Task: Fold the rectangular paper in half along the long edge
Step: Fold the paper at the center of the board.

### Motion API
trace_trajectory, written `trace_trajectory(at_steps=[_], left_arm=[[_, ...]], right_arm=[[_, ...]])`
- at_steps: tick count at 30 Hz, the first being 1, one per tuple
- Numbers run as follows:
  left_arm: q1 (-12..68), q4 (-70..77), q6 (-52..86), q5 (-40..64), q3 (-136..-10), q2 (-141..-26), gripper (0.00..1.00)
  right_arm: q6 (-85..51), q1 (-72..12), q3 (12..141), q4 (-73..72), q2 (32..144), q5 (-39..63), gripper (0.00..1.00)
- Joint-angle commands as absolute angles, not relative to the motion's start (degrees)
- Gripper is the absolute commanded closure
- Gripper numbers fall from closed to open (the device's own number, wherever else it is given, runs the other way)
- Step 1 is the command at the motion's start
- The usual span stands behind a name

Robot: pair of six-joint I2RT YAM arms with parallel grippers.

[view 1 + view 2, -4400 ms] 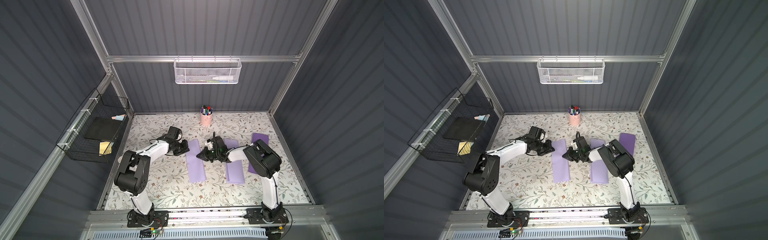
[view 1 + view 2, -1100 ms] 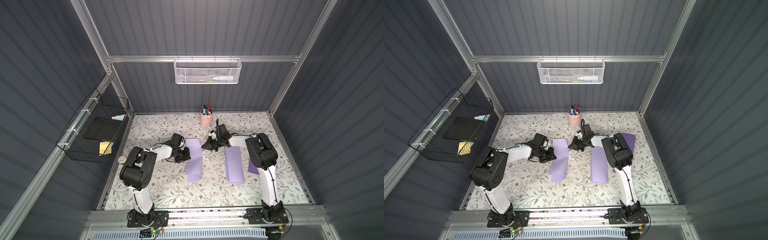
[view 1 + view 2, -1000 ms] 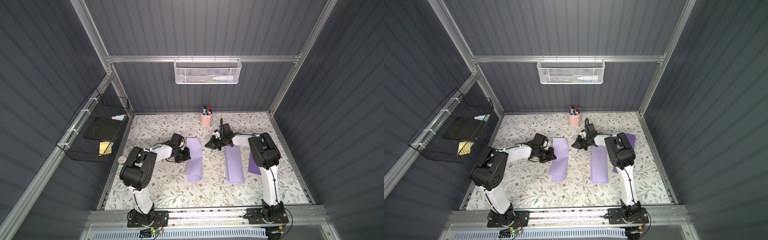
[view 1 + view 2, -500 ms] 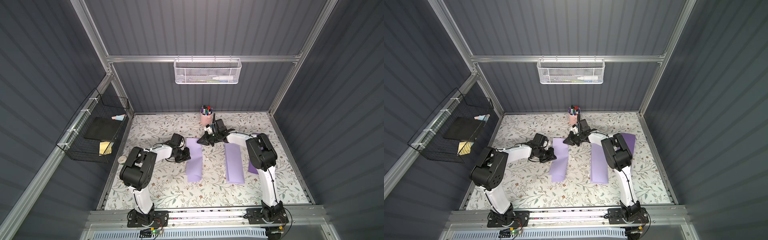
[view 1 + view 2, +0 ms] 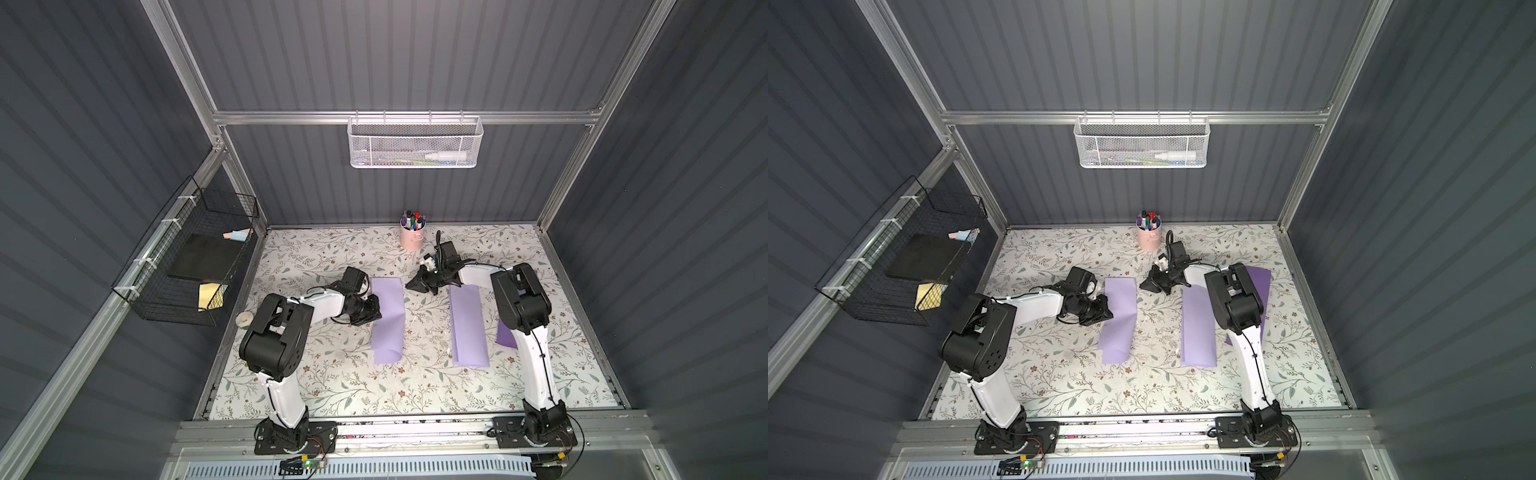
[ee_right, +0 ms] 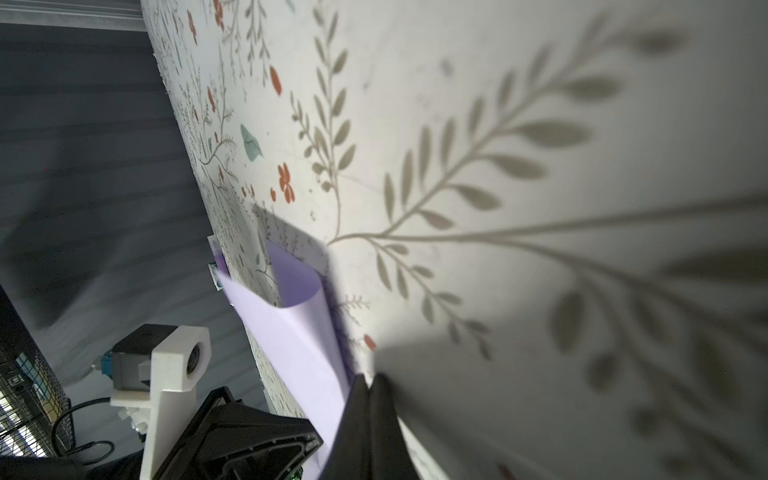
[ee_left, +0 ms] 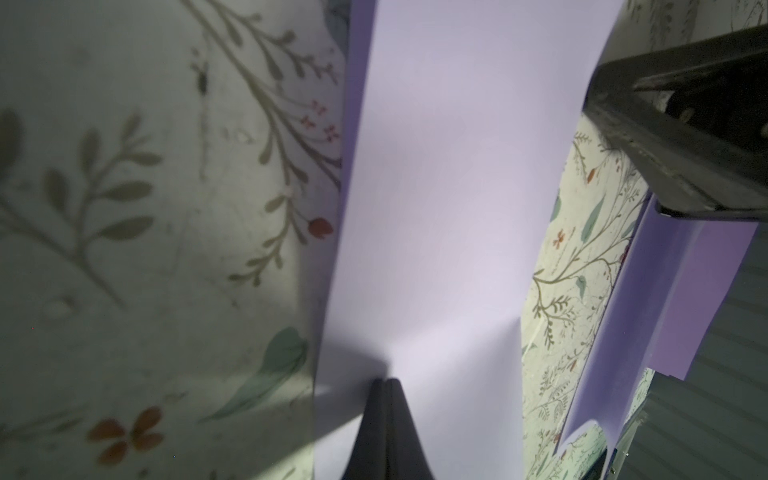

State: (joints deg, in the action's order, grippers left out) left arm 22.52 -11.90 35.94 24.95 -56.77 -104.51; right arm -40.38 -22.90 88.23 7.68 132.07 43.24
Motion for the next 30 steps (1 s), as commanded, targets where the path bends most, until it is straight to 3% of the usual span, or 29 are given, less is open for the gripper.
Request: trace_trajectory(at_steps=[1, 7, 17, 30], left_arm=[[22.72, -19.14, 34.37, 20.16, -54.58, -106.55, 1.00], [22.68, -19.07, 34.36, 20.22, -54.86, -106.96, 1.00], [22.66, -19.05, 34.41, 20.13, -54.80, -107.04, 1.00], [22.68, -19.85, 33.93, 20.00, -54.85, -106.65, 1.00]], right_arm=[[-38.28, -20.84, 86.27, 12.18, 129.66, 40.77, 1.00], [-38.94, -23.84, 89.74, 11.63, 127.92, 43.90, 1.00], [-40.13, -30.12, 98.03, 12.62, 135.43, 46.58, 1.00], [-41.74, -26.75, 97.68, 16.05, 138.82, 39.68, 1.00]])
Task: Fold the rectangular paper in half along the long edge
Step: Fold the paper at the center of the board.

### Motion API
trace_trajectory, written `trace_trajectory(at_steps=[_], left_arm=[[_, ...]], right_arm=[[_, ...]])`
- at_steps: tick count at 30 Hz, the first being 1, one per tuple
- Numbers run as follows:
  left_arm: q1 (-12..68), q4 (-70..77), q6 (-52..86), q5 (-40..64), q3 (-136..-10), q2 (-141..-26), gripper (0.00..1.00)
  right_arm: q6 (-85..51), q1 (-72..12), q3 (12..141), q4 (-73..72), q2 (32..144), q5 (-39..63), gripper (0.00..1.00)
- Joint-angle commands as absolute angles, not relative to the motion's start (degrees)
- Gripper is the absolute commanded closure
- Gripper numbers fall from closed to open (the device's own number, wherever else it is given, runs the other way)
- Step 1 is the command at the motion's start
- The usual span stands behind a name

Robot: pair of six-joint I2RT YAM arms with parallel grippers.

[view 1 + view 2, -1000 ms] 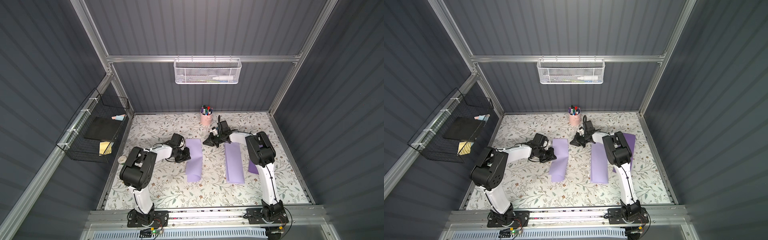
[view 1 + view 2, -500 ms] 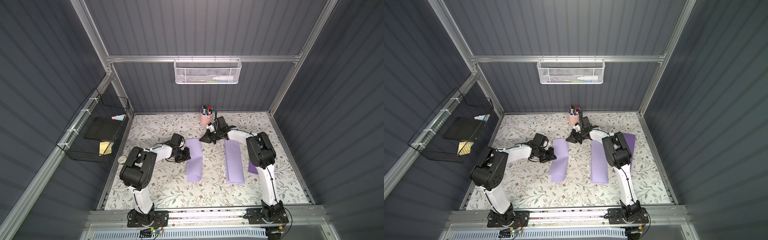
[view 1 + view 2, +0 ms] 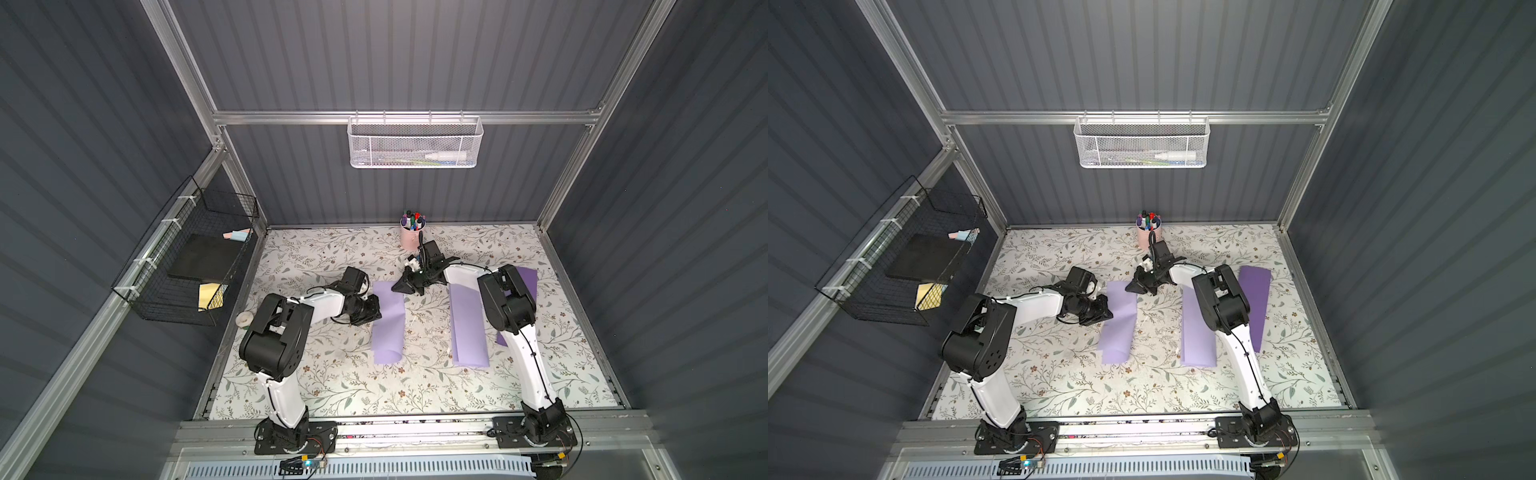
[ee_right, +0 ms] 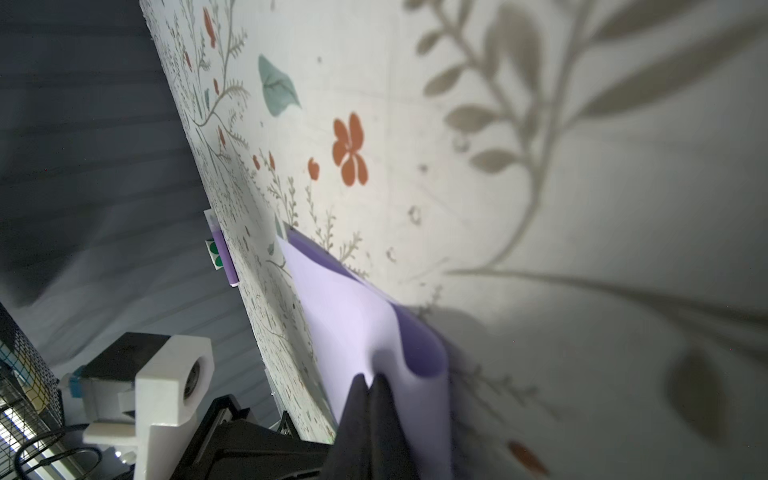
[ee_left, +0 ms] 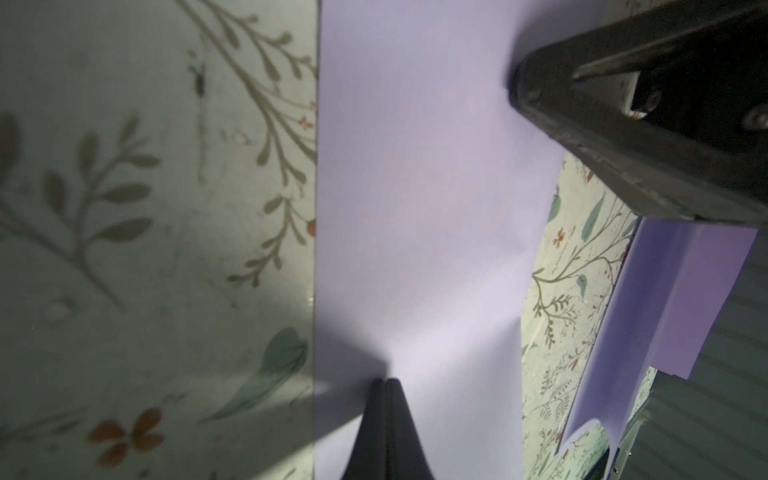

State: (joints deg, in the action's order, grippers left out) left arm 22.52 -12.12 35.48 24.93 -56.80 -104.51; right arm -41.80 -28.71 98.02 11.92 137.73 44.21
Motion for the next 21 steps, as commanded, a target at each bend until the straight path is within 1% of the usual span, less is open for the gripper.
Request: trace_trajectory(at_steps=[1, 7, 12, 16, 21], left_arm=[[22.68, -19.84, 33.93, 19.97, -54.78, -106.68, 1.00], [22.68, -20.29, 33.66, 19.92, -54.88, -106.34, 1.00], [22.68, -20.74, 33.47, 19.32, -54.78, -105.76, 1.00], [22.68, -20.90, 33.40, 19.31, -54.94, -105.99, 1.00], [22.68, -20.74, 33.44, 19.38, -55.14, -106.69, 1.00]], right_arm=[[-41.66, -26.04, 97.30, 16.07, 138.94, 39.70, 1.00], [-39.87, -21.99, 96.95, 18.49, 139.13, 39.33, 1.00], [-37.29, -20.99, 98.95, 22.10, 136.86, 40.14, 1.00], [-37.00, -22.54, 96.44, 21.21, 130.39, 41.32, 1.00], [-36.62, -28.05, 91.12, 21.12, 123.86, 40.68, 1.00]])
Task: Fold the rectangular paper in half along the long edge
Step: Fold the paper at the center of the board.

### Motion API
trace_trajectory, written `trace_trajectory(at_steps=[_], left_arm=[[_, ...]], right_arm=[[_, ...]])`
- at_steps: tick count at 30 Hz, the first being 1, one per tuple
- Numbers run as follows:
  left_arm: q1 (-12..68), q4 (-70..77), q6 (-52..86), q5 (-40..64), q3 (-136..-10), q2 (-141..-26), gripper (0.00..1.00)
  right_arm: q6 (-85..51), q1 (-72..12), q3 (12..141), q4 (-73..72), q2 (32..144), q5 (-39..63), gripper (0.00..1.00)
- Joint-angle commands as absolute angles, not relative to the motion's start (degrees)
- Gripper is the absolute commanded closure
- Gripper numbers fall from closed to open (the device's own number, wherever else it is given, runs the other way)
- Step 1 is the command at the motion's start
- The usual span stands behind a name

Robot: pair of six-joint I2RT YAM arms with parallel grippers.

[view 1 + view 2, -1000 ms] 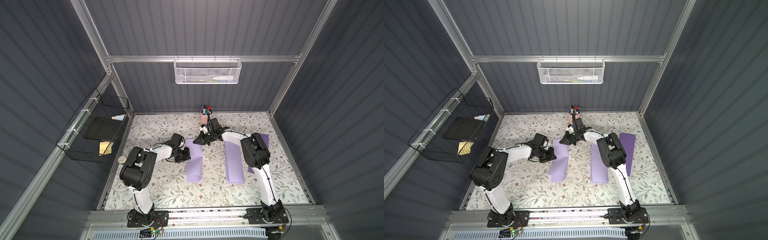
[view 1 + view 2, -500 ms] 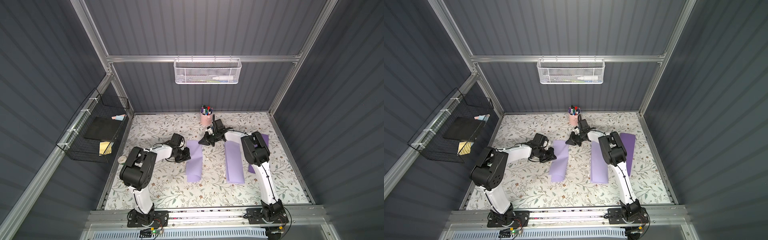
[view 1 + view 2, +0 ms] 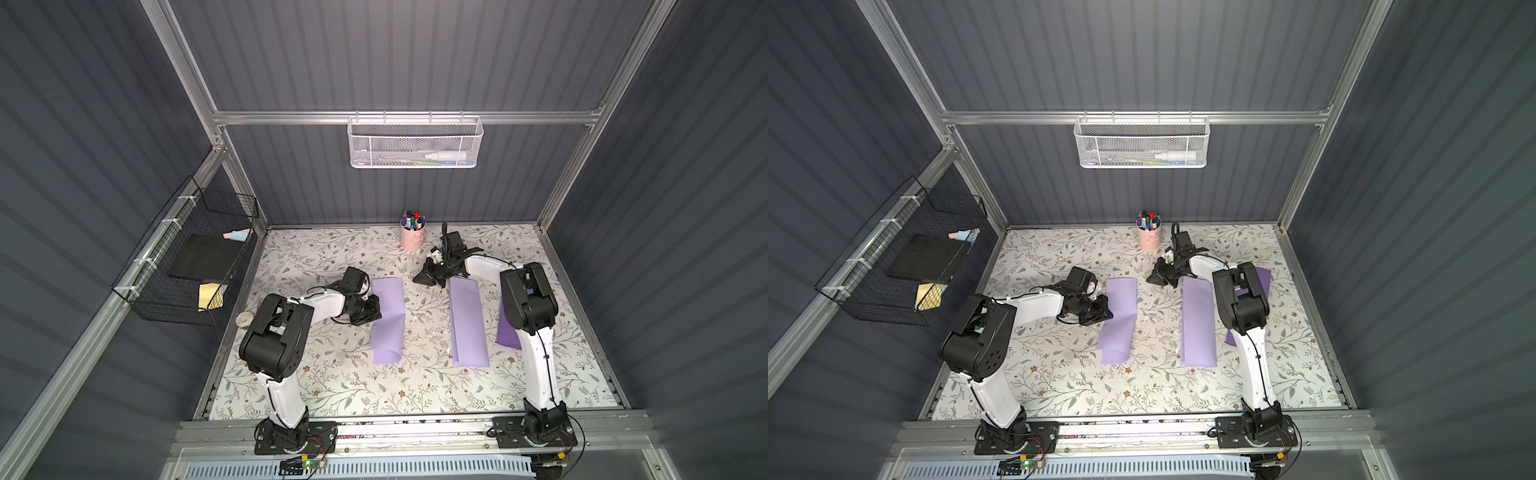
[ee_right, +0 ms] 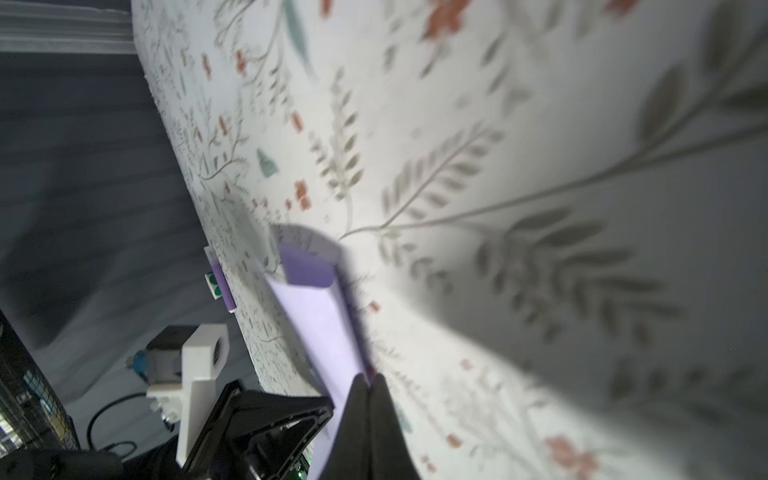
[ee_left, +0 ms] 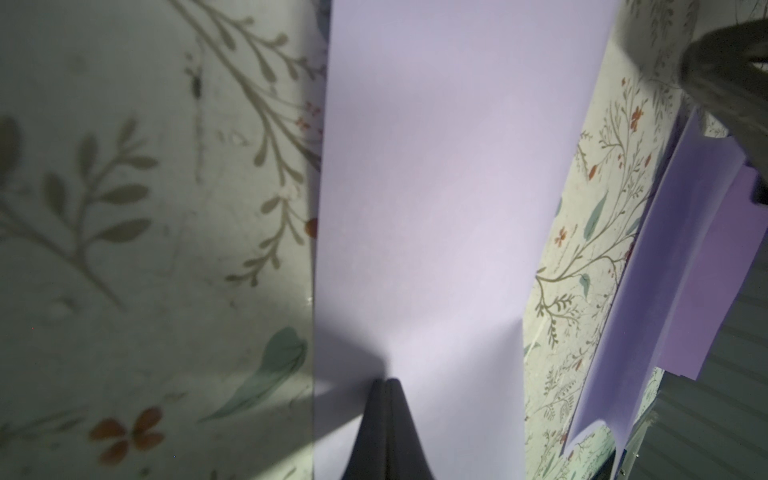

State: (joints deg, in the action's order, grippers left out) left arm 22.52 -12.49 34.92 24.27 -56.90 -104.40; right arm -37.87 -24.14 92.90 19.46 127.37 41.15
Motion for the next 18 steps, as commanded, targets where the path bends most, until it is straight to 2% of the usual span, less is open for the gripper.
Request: trace_trajectory(at_steps=[1, 6, 18], left_arm=[[22.68, -20.66, 33.40, 19.34, -55.06, -106.78, 1.00], [22.68, -20.82, 33.32, 19.40, -55.20, -106.89, 1.00], [22.68, -21.45, 33.09, 19.21, -55.71, -107.08, 1.00]], right_arm=[[-36.85, -29.14, 90.00, 20.72, 123.44, 40.72, 1.00], [-39.42, -34.01, 83.49, 16.44, 122.05, 40.03, 1.00], [-42.47, -34.64, 68.86, 9.70, 119.63, 38.99, 1.00]])
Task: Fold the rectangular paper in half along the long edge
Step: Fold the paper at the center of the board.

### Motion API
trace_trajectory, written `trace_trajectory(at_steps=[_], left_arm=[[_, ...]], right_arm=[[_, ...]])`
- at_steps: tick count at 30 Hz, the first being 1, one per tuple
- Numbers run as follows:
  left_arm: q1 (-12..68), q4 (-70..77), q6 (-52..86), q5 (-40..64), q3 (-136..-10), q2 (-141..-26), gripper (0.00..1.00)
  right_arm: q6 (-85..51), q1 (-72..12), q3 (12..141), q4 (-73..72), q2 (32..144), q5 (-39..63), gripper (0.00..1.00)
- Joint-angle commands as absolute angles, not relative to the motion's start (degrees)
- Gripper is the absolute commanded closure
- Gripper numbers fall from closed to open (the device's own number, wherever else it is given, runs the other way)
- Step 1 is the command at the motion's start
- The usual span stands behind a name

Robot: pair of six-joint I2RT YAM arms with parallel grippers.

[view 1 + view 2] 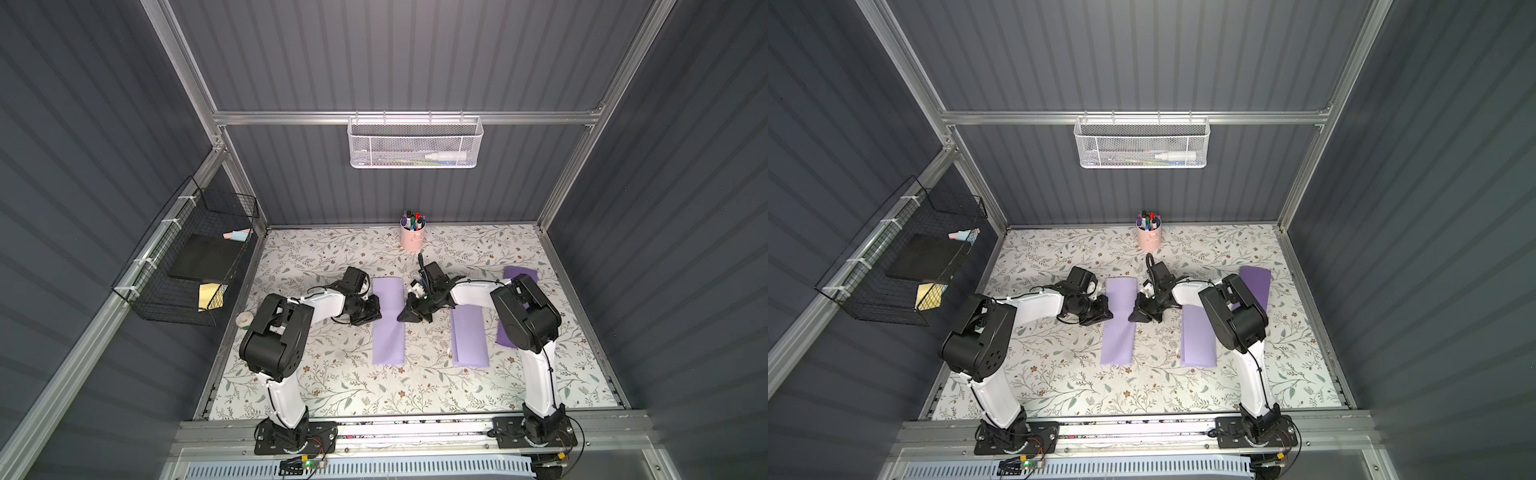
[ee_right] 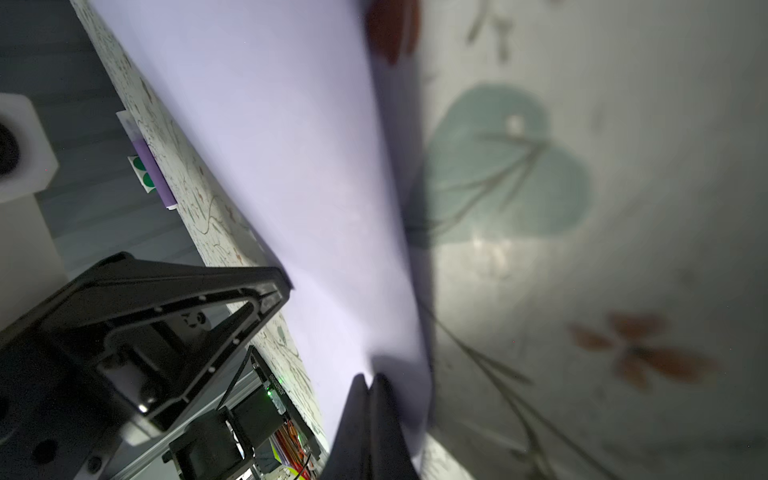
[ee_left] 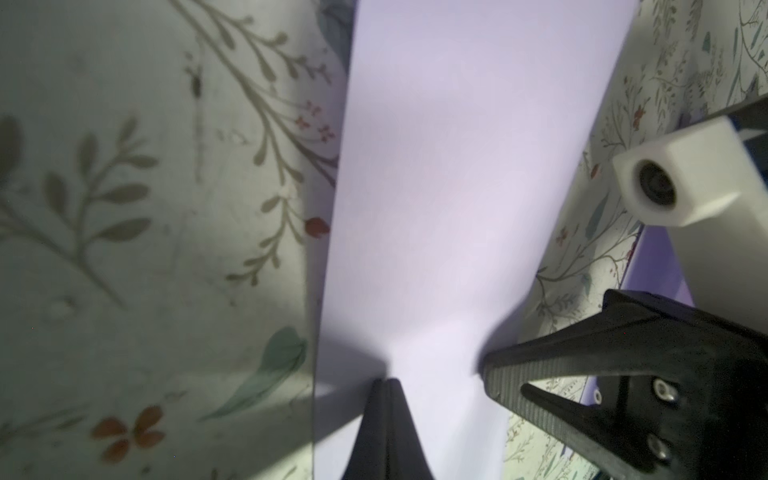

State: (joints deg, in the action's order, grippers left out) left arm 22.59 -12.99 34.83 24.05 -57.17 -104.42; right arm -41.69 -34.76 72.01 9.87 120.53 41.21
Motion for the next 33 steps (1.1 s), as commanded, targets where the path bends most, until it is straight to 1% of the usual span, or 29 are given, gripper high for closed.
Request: trace_trajectory(at_steps=[1, 6, 10, 13, 16, 22, 30, 33], left_arm=[[22.68, -21.52, 33.10, 19.19, -55.74, -107.10, 1.00], [22.68, -21.92, 32.83, 18.94, -55.96, -107.18, 1.00], [22.68, -21.85, 32.70, 18.89, -55.84, -107.32, 1.00], [22.68, -21.80, 32.70, 18.88, -55.72, -107.40, 1.00], [22.66, -21.83, 32.70, 18.87, -55.79, -107.45, 1.00], [22.66, -22.06, 32.78, 18.73, -55.95, -107.40, 1.00], [22.68, -21.89, 32.78, 18.75, -55.89, -107.58, 1.00], [22.68, -22.14, 32.70, 18.77, -56.04, -107.78, 1.00]], right_arm=[[-42.68, -34.52, 67.46, 9.39, 119.27, 38.90, 1.00], [-42.56, -32.92, 58.78, 8.03, 115.80, 37.80, 1.00], [-41.95, -31.08, 54.42, 6.89, 112.52, 39.60, 1.00], [-42.07, -31.93, 55.68, 7.25, 110.94, 40.76, 1.00], [-42.18, -34.80, 59.13, 8.83, 109.96, 40.02, 1.00], [-44.12, -39.33, 63.08, 8.66, 111.29, 39.21, 1.00], [-44.35, -39.87, 60.47, 8.09, 111.71, 39.41, 1.00], [-43.35, -39.90, 60.22, 10.16, 112.92, 39.91, 1.00]])
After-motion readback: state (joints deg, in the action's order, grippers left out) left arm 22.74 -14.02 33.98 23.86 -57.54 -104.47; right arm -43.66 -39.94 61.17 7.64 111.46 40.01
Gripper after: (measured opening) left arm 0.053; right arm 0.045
